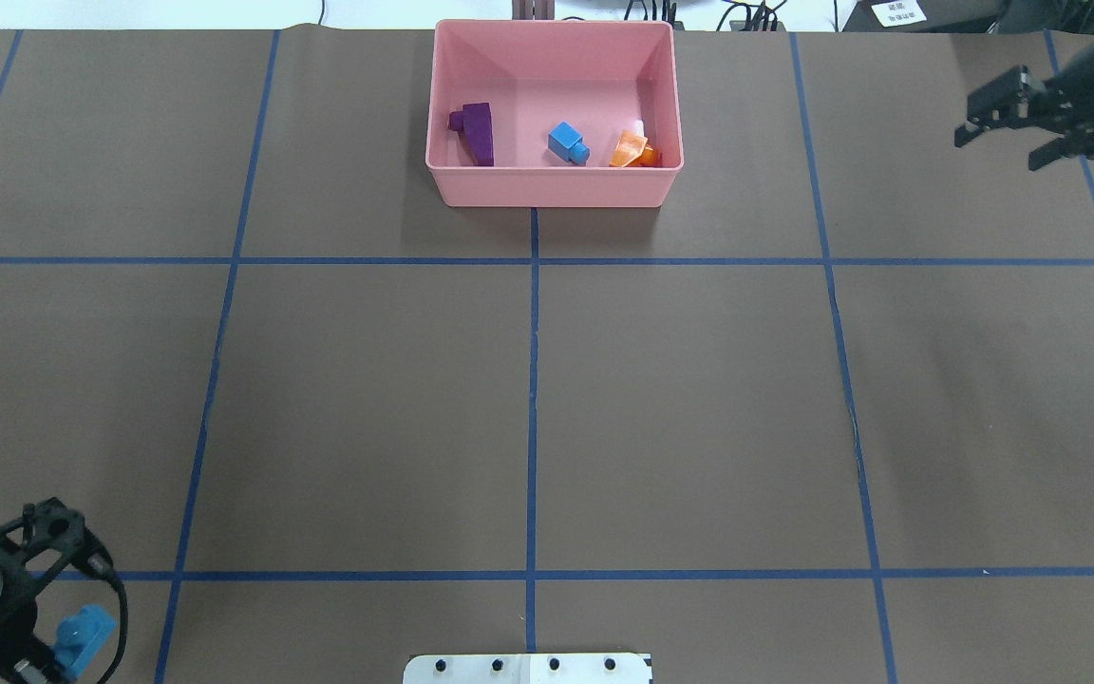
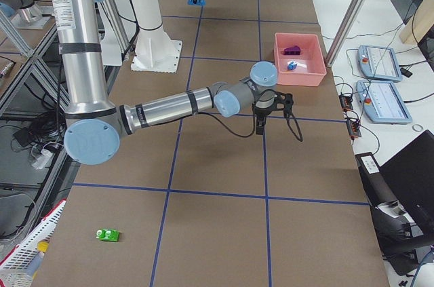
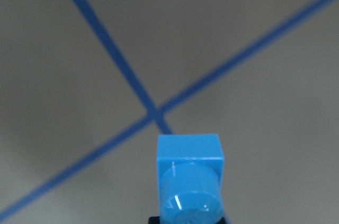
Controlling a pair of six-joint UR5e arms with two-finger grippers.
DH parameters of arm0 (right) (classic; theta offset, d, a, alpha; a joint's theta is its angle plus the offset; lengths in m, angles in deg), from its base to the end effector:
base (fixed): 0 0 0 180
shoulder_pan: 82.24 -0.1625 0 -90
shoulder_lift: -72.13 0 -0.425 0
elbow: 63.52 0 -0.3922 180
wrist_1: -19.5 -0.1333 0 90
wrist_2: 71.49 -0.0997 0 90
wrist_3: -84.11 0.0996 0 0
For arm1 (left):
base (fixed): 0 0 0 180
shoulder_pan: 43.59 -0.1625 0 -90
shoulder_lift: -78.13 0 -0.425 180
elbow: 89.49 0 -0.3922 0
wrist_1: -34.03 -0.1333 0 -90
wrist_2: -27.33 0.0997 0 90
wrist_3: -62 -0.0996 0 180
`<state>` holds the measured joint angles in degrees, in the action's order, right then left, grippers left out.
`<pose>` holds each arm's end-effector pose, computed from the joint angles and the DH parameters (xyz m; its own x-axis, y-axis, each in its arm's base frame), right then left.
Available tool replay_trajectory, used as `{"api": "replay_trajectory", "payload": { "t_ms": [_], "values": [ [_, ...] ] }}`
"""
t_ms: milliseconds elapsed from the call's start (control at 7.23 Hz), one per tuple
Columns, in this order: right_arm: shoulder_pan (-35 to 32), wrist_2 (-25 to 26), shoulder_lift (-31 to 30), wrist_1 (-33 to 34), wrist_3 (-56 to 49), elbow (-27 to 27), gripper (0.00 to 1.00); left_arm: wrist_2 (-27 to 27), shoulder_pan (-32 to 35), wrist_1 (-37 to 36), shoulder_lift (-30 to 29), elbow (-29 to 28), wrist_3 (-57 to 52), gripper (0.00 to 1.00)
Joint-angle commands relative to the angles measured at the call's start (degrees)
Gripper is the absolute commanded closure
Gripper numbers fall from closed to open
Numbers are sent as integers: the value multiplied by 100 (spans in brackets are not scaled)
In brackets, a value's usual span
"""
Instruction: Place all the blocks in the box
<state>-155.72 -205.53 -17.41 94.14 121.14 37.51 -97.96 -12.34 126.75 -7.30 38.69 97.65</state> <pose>-0.0833 -0.5062 0.5282 0.6317 0.1116 0.7671 -0.1588 0.9872 -0.0129 0.3208 -0.2833 0.3755 0.5077 0.4677 -0.7235 -0.4834 0.8498 0.2101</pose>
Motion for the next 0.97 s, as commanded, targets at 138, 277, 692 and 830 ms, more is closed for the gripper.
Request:
{"api": "replay_trajectory", "payload": {
  "t_ms": [138,277,692,830],
  "values": [
    [-500,18,-1571,-81,-1634,109,0,-145,1267,-1009,-2278,-1177,47,100],
    [-675,45,-1976,-108,-2203,92,0,-145,1470,-1010,-2885,-1756,204,100],
    [-939,71,-3180,-273,-2944,39,0,-154,1971,-914,-5133,-3907,1204,100],
    [-958,80,-3471,-666,-2956,-100,0,-145,2112,-652,-5819,-4724,1521,100]
  ]
}}
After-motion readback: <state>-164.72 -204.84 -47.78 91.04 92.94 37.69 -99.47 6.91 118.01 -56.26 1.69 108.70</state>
